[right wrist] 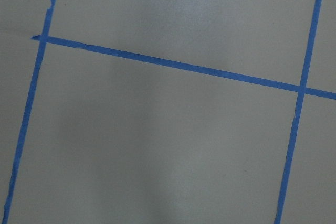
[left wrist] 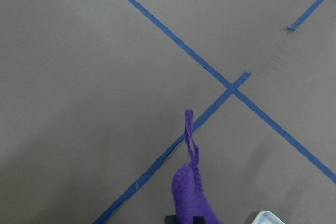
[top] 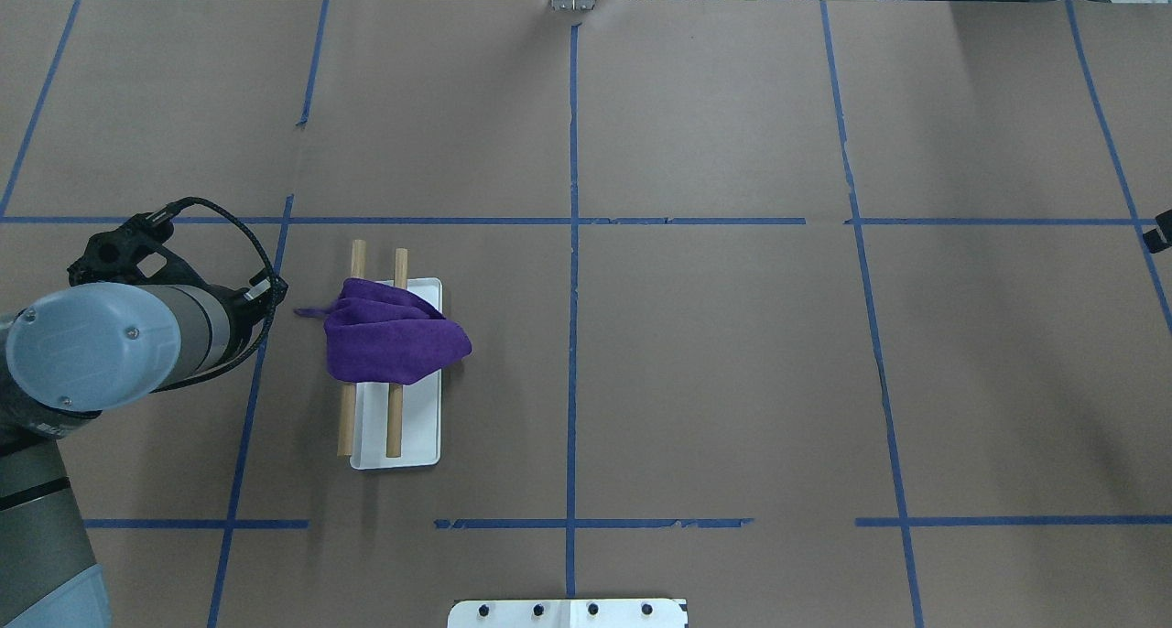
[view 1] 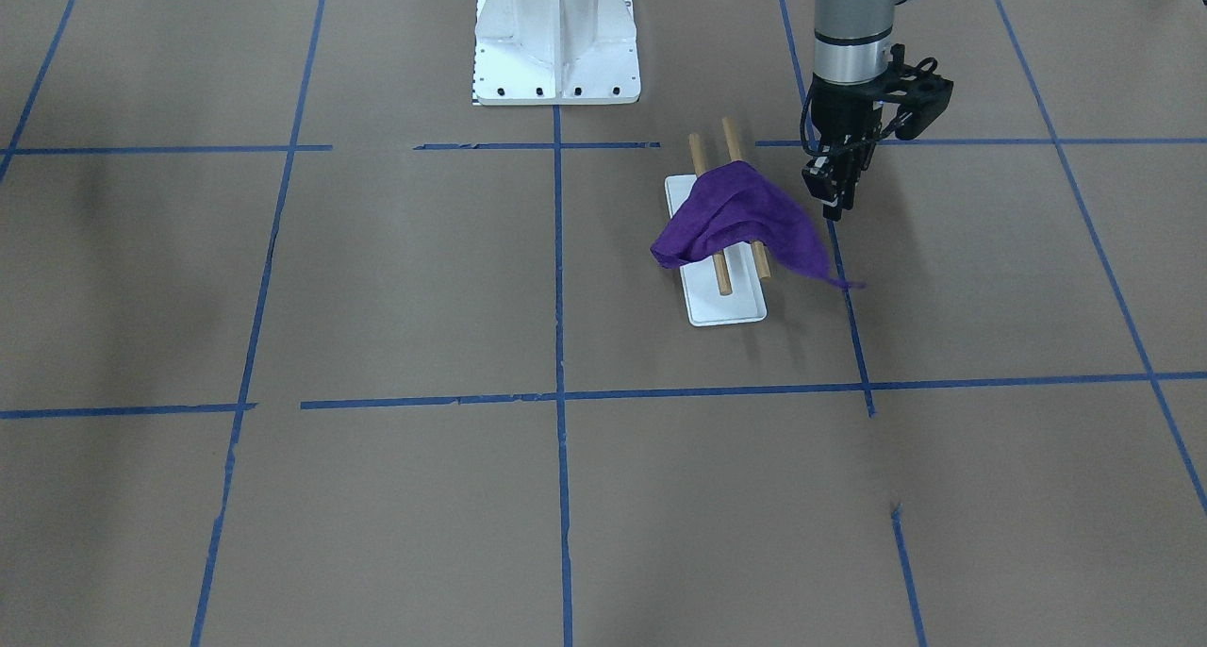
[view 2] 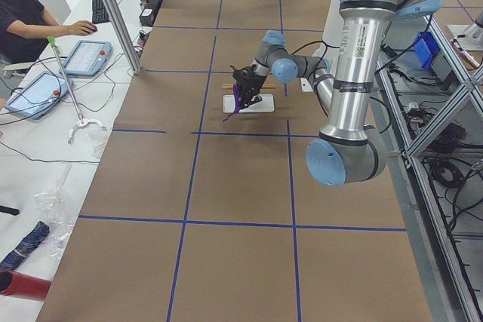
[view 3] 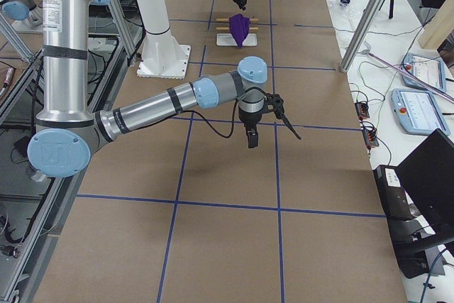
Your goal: Hang towel on rack
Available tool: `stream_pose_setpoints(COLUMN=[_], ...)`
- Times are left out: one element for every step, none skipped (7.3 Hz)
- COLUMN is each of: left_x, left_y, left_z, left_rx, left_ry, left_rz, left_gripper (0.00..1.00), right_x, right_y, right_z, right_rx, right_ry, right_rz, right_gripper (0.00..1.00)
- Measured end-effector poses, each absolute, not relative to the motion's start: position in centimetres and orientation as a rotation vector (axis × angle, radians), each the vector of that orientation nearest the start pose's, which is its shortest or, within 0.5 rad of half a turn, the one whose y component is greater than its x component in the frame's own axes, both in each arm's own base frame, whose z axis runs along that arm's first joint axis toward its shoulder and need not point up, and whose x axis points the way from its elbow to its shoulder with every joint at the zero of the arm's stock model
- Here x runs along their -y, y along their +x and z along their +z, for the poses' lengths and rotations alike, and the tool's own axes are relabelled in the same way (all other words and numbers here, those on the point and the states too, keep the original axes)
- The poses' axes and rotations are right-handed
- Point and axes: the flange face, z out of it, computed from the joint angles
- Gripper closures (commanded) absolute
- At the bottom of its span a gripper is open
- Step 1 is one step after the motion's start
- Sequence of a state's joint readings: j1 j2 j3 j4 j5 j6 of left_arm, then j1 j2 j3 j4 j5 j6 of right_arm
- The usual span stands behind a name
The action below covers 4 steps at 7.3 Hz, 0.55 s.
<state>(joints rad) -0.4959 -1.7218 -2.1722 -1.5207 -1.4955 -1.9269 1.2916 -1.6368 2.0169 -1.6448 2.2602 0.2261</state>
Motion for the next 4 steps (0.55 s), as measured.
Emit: stream_pose_setpoints(left_x=[36.0,37.3,39.1,41.1], left_y=[35.9,34.2,31.9,29.2], left_z=[32.4,32.2,32.3,32.6], left_rx=[-0.72,-0.723,-0.723,-0.723], left_ry=[0.103,0.094,0.096,0.11], left_rz=[-0.765,-0.693,-0.613,-0.522], left_gripper=[0.0,0.0,0.0,0.0], right_x=[45.6,45.6,45.6,45.7], right_y=[-5.8,-5.8,-5.8,-5.8], right_z=[48.5,48.5,48.6,49.1], right_rx=[0.733,0.731,0.73,0.729], right_ry=[0.114,0.114,0.112,0.104], right_rz=[-0.156,-0.155,-0.155,-0.154], right_gripper=[0.0,0.0,0.0,0.0])
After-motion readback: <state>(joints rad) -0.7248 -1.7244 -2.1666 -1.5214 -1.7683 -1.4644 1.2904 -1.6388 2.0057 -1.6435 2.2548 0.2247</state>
